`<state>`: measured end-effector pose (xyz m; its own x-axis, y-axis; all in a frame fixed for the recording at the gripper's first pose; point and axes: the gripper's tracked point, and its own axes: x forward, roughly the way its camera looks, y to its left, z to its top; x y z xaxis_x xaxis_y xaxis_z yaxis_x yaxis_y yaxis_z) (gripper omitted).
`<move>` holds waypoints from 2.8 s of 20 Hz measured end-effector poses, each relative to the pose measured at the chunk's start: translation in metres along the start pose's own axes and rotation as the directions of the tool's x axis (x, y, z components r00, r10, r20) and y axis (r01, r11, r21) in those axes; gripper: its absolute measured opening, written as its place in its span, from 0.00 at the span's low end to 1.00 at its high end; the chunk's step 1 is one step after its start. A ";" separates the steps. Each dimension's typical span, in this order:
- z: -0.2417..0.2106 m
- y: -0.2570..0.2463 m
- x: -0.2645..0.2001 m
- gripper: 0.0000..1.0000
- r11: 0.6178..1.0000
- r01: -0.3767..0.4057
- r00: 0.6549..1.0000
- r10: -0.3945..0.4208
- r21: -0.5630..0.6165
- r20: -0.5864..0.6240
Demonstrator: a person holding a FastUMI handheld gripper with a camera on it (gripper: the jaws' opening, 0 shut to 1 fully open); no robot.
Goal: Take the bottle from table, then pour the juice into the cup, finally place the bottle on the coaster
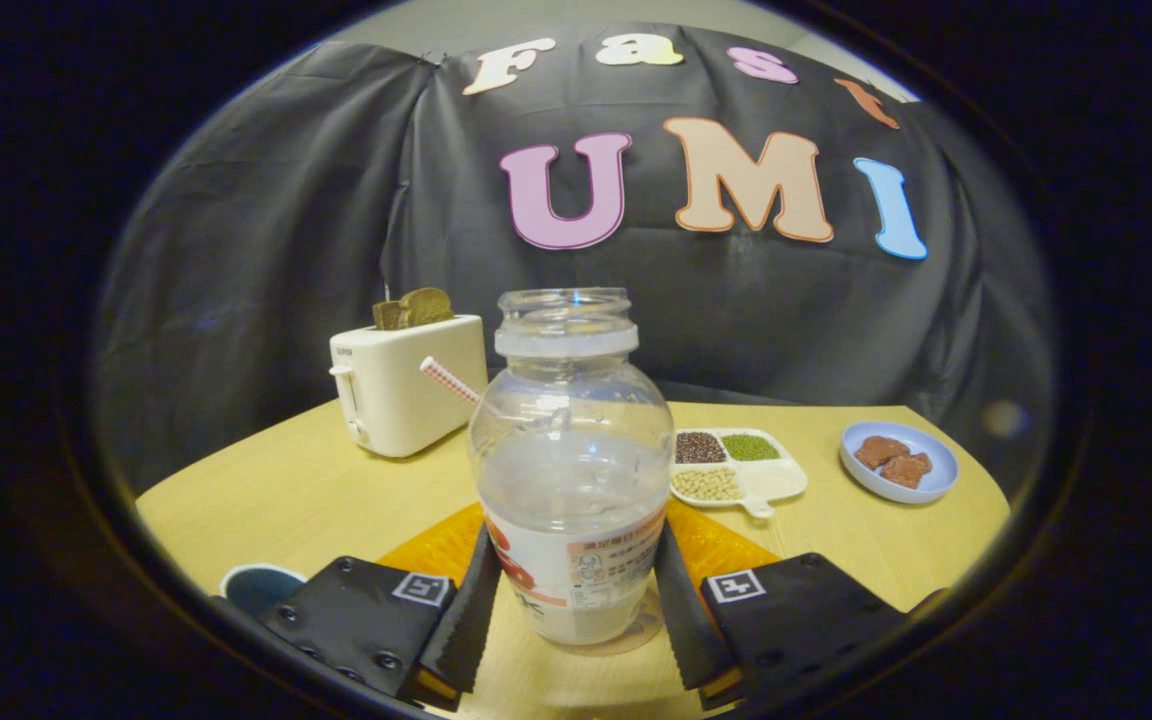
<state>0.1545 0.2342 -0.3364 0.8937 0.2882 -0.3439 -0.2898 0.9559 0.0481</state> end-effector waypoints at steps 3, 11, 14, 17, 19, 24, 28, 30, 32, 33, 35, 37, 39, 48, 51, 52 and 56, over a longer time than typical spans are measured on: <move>-0.007 0.000 0.001 0.78 1.000 0.001 1.000 -0.001 0.009 -0.011; -0.011 -0.001 0.000 0.83 1.000 -0.003 1.000 0.003 0.017 -0.001; -0.013 0.000 -0.003 0.92 0.999 -0.011 1.000 0.010 0.030 0.004; -0.012 0.000 -0.008 0.98 0.999 -0.011 1.000 0.011 0.036 0.015; -0.008 -0.002 -0.014 0.98 0.999 -0.009 1.000 0.008 0.046 0.030; 0.015 -0.006 -0.040 0.98 0.999 -0.002 0.996 -0.002 0.051 0.087; 0.034 -0.008 -0.077 0.99 0.998 0.010 0.992 -0.018 0.059 0.128; 0.048 -0.012 -0.097 0.99 0.998 0.025 0.987 -0.033 0.053 0.157; 0.058 -0.016 -0.118 0.99 0.998 0.040 0.984 -0.047 0.044 0.171; 0.064 -0.016 -0.127 0.99 0.998 0.042 0.983 -0.049 0.042 0.176; 0.073 -0.018 -0.143 0.99 0.998 0.043 0.983 -0.050 0.043 0.179; 0.080 -0.020 -0.157 0.99 0.998 0.047 0.984 -0.053 0.039 0.172; 0.088 -0.022 -0.171 0.99 0.998 0.053 0.982 -0.058 0.032 0.180; 0.146 -0.031 -0.219 0.99 0.994 0.100 0.961 -0.083 -0.054 0.265; 0.152 -0.033 -0.230 0.99 0.995 0.083 0.963 -0.064 -0.061 0.260; 0.156 -0.034 -0.233 0.99 0.995 0.075 0.963 -0.057 -0.058 0.263; 0.166 -0.038 -0.241 0.99 0.999 0.030 0.965 -0.021 -0.028 0.260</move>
<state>0.0070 0.1375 -0.1001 0.9581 0.2724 -0.0890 -0.2725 0.9621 0.0117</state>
